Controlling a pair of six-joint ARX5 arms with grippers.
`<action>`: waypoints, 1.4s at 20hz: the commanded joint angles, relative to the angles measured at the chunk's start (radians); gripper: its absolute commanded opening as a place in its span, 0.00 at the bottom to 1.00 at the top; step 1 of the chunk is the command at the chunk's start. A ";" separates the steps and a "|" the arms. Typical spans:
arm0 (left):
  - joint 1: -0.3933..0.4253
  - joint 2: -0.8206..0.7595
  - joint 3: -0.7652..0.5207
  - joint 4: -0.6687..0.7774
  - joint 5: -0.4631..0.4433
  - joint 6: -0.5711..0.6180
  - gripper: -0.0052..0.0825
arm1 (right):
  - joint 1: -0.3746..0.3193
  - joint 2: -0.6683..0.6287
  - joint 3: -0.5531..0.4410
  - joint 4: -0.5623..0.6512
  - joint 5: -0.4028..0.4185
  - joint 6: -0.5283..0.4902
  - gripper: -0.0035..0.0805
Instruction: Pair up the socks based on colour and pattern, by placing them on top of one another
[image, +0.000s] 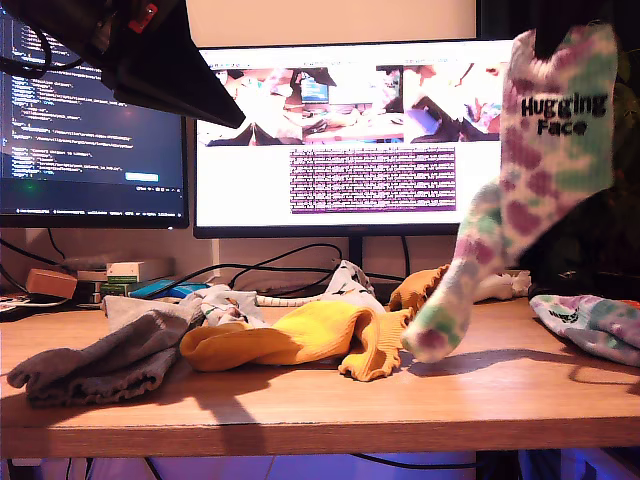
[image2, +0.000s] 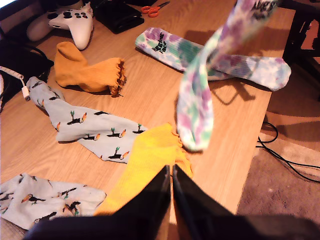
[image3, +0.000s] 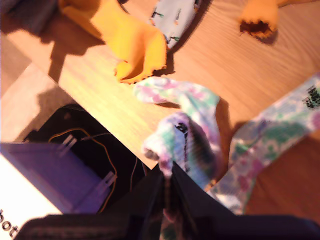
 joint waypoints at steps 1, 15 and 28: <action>-0.002 0.011 -0.015 0.005 0.004 0.004 0.03 | 0.013 -0.051 -0.001 0.002 0.034 0.075 0.03; -0.002 0.011 -0.015 0.012 0.004 0.004 0.03 | -0.022 0.023 0.000 0.270 0.223 0.132 0.03; -0.011 0.073 -0.014 0.111 0.038 -0.004 0.03 | -0.093 0.272 0.000 0.363 0.278 0.116 0.03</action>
